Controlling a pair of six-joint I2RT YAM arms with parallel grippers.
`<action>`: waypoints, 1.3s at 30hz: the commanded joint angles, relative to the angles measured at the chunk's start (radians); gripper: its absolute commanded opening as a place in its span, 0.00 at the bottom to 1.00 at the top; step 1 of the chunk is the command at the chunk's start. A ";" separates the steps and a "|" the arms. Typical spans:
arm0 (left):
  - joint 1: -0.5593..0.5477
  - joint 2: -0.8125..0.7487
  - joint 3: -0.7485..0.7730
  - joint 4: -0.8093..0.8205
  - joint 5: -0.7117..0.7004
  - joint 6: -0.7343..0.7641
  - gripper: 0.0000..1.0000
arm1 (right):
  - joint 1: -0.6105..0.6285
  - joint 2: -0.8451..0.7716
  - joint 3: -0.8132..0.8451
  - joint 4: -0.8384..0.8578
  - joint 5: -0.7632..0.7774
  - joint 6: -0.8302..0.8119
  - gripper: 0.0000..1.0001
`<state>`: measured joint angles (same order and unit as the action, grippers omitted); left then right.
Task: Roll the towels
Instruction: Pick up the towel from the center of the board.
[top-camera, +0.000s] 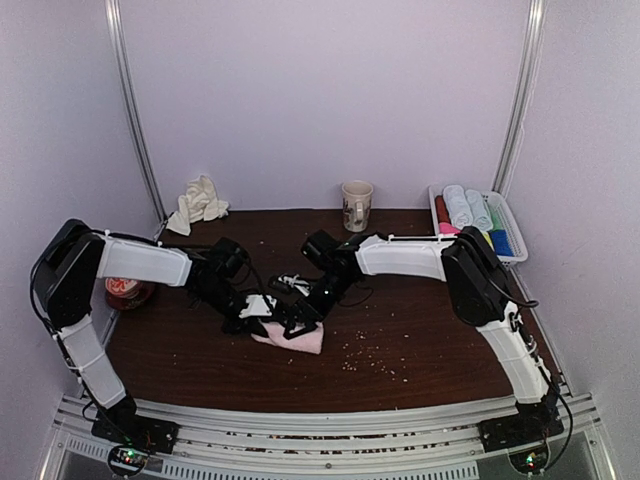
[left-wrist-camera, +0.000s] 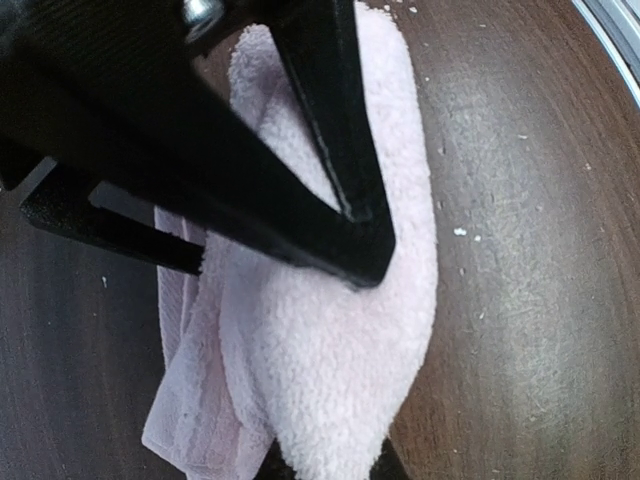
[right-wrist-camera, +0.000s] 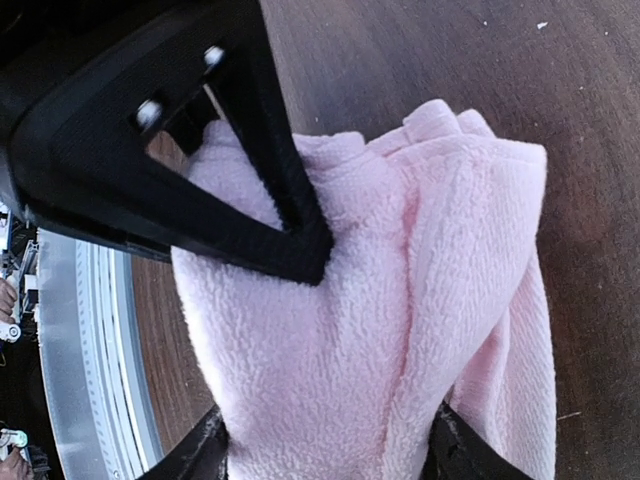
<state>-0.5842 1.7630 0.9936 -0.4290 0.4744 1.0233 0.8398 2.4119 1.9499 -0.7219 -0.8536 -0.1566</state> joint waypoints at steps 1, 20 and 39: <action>0.032 0.092 0.014 -0.075 -0.079 -0.006 0.00 | 0.002 0.029 0.010 -0.073 -0.032 -0.027 0.56; 0.053 -0.042 0.044 -0.030 -0.009 -0.061 0.57 | -0.020 0.011 0.022 -0.040 -0.071 0.045 0.00; 0.159 -0.332 -0.114 0.091 0.004 -0.217 0.98 | -0.109 -0.367 -0.344 0.486 0.266 0.433 0.00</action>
<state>-0.4347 1.4521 0.9222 -0.3798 0.4782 0.8463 0.7509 2.1059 1.6337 -0.3504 -0.6746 0.2100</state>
